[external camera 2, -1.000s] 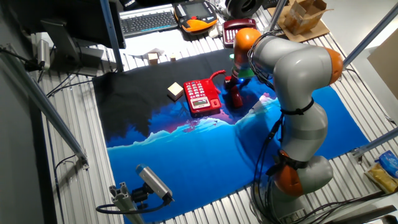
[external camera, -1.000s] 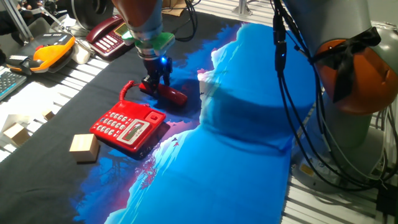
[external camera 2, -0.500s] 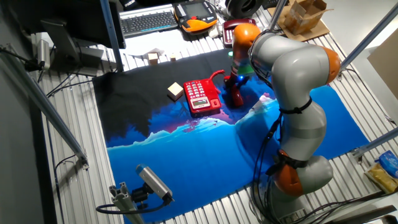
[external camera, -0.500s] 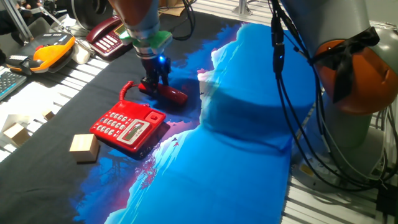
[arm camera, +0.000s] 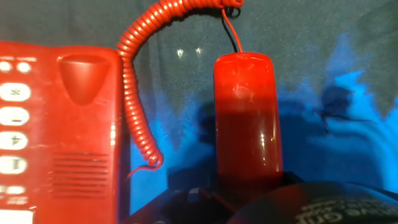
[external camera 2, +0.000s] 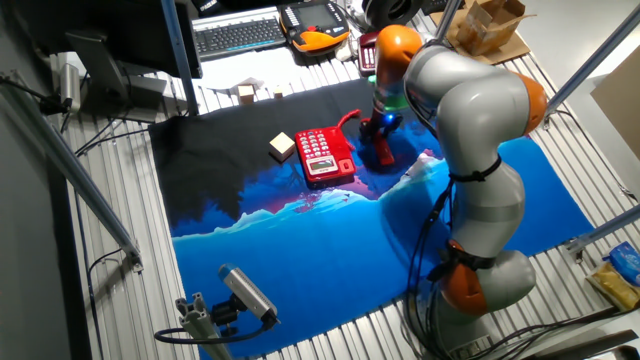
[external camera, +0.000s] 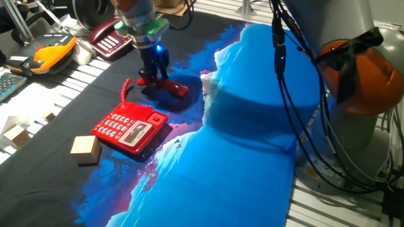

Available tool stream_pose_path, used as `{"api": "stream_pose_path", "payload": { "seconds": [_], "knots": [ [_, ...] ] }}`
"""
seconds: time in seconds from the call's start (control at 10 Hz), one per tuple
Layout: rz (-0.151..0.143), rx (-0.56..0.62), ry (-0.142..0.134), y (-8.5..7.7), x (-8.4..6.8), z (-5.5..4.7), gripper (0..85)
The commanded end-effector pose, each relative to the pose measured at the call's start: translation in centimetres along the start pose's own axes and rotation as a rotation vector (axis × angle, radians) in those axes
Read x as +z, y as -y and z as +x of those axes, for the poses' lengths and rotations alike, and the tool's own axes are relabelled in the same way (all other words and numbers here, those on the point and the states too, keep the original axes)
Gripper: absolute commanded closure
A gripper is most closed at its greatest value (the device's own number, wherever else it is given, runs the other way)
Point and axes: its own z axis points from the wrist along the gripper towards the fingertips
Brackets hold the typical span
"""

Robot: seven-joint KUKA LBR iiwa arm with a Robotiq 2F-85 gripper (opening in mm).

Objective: Place the handset of the telephone on the corresponding phone cradle

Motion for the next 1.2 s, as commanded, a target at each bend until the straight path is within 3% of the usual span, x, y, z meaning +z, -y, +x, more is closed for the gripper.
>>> {"api": "stream_pose_path", "payload": {
  "seconds": [0.0,0.3,0.5,0.8,1.0,1.1],
  "knots": [
    [0.001,0.009,-0.004,-0.4,-0.9,0.0,85.0],
    [0.006,0.047,0.002,-2.2,-2.9,0.0,85.0],
    [0.008,0.07,0.015,-3.4,-3.5,-0.2,85.0],
    [0.006,0.095,0.029,-5.0,-3.3,-0.9,85.0],
    [-0.004,0.091,0.005,-5.1,-2.8,-1.1,85.0],
    [-0.002,0.092,0.013,-5.2,-2.6,-1.0,85.0]
  ]
}}
